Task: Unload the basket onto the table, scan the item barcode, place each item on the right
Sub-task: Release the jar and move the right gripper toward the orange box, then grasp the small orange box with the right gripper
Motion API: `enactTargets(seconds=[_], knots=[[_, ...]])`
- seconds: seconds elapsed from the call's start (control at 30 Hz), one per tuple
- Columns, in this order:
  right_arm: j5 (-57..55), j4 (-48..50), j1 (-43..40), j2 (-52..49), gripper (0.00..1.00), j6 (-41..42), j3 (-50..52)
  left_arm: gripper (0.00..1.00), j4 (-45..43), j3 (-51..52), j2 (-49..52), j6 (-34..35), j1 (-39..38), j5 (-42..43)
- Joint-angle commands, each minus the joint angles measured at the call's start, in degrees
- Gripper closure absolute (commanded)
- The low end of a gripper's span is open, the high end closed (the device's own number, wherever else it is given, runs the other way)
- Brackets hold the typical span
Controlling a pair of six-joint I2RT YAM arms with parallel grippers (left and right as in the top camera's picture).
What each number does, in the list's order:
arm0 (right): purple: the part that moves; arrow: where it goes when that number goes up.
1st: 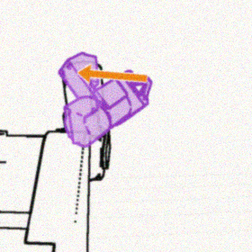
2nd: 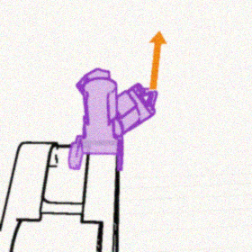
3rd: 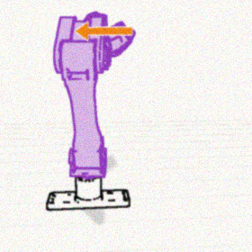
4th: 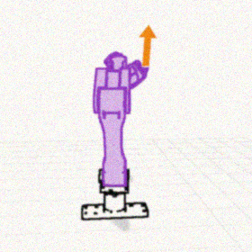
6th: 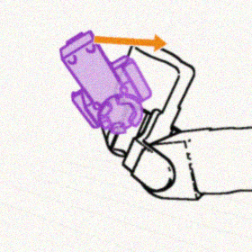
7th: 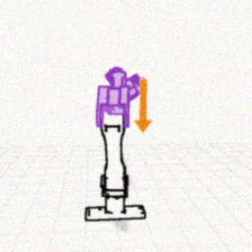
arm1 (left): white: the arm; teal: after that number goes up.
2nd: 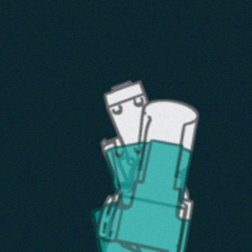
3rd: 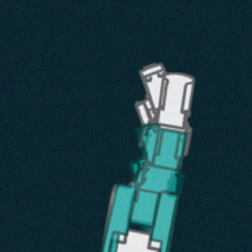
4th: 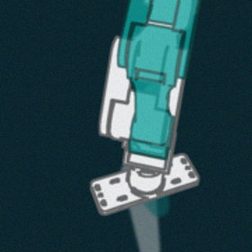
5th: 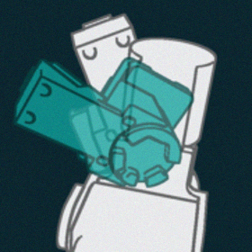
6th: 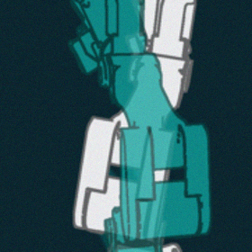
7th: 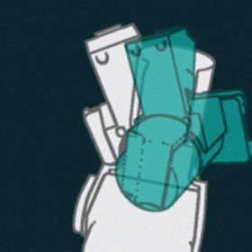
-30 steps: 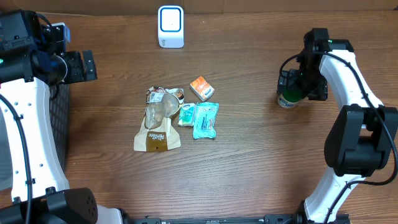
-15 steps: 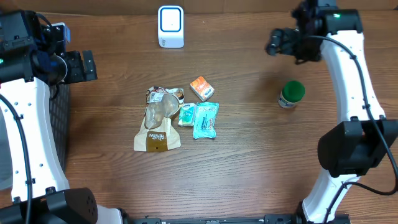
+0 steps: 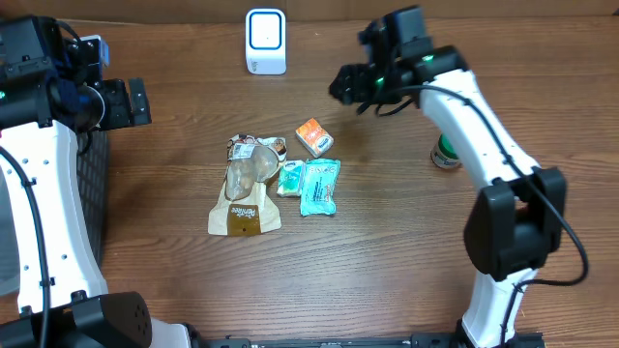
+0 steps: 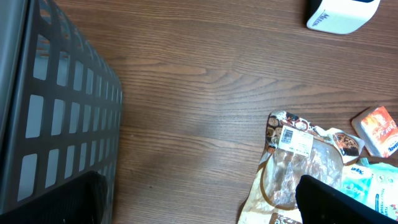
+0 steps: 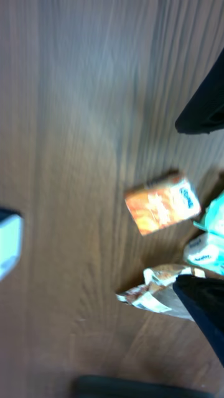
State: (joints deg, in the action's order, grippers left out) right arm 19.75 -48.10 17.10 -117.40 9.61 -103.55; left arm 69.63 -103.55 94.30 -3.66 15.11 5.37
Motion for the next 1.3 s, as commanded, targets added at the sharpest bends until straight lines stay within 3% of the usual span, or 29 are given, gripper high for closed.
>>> enactTargets(seconds=[0.0,0.2,0.33,0.93,1.2,1.27], knots=[[0.7,1.2,2.6,-3.7,0.34,1.1,0.7,0.01,0.0,-0.7,0.2,-1.5,0.2,0.0],[0.3,3.0,4.2,-9.1,0.47,1.1,0.7,0.0,0.0,-0.7,0.2,-1.5,0.2,0.0],[1.2,1.9,4.2,-12.4,0.65,0.9,0.7,0.0,0.0,-0.7,0.2,-1.5,0.2,0.0],[3.3,-2.6,4.5,-15.3,0.7,-1.6,1.1,0.01,0.0,-0.7,0.2,-1.5,0.2,0.0],[3.3,-1.7,4.5,-15.3,0.96,-1.6,1.2,0.0,0.0,-0.7,0.2,-1.5,0.2,0.0],[3.3,-1.5,4.5,-15.3,0.96,-1.6,1.2,0.0,0.0,-0.7,0.2,-1.5,0.2,0.0]])
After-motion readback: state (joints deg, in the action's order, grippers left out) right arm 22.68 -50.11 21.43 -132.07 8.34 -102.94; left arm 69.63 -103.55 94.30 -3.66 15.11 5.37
